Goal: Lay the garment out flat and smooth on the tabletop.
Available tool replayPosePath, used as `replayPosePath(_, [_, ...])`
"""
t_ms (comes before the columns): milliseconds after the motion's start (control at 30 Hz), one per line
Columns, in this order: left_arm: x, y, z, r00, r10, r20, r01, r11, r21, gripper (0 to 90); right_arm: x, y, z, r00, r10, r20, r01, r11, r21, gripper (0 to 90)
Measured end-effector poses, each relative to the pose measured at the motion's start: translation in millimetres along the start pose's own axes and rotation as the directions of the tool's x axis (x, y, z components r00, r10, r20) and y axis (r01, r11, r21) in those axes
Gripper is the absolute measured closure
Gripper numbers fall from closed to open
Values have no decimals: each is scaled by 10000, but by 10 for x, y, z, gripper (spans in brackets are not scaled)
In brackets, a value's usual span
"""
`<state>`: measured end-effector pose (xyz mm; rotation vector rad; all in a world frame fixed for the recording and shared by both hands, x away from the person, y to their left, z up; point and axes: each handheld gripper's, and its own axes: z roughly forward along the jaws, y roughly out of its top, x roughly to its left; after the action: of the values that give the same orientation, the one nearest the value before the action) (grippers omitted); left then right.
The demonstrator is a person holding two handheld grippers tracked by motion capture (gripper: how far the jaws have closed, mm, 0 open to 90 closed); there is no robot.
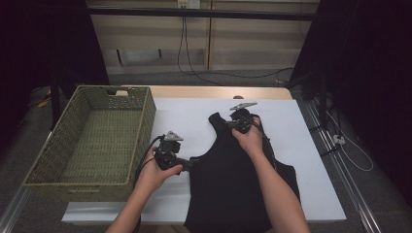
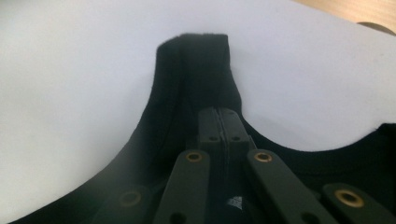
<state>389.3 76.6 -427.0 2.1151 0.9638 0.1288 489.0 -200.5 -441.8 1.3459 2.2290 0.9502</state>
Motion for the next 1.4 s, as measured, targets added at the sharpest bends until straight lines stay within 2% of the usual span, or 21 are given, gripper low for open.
replayPosePath(133, [2, -2, 1, 10000, 0, -5, 0, 10000, -2, 89, -6, -57, 89, 9999, -13, -148, 14, 9999, 100, 882])
replayPosePath(233, [8, -8, -1, 10000, 57, -27, -57, 10000, 70, 89, -7, -58, 94, 9999, 102, -57, -102, 9999, -47, 711])
replayPosePath(300, [8, -10, -4, 10000, 53, -5, -53, 9999, 102, 89, -38, -53, 51, 10000, 94, 8, -93, 9999, -90, 657])
replayPosePath(333, [9, -12, -5, 10000, 31, -15, -31, 10000, 91, 90, -64, -52, 14, 9997, 254, 24, -254, 9995, -193, 620])
replayPosePath(400, [21, -17, -5, 10000, 37, -61, -37, 10000, 78, 89, -138, -48, -71, 9989, 475, -26, -475, 9982, -364, 579])
replayPosePath(500, [30, -20, -5, 10000, 20, -91, -19, 9999, 118, 89, -271, -53, -219, 9980, 573, 258, -556, 9966, -608, 496])
replayPosePath(667, [16, -16, 19, 10000, 52, -62, -50, 9998, 180, 89, -532, -114, -412, 9919, 1135, 576, -1077, 9897, -941, 408])
replayPosePath(800, [15, -14, 34, 9999, 73, -98, -71, 9998, 206, 89, -697, -176, -483, 9841, 1607, 757, -1524, 9827, -1052, 385])
replayPosePath(1067, [16, -9, 51, 9999, 52, -116, -50, 9998, 200, 89, -893, -246, -490, 9726, 1959, 1250, -1844, 9780, -973, 338])
replayPosePath(1233, [30, -21, 60, 9999, -3, -141, 7, 9997, 247, 89, -943, -269, -416, 9671, 2183, 1307, -2086, 9744, -836, 310])
replayPosePath(1400, [38, -23, 58, 9998, 17, -189, -11, 9995, 323, 89, -925, -262, -330, 9691, 2060, 1357, -1974, 9775, -745, 304])
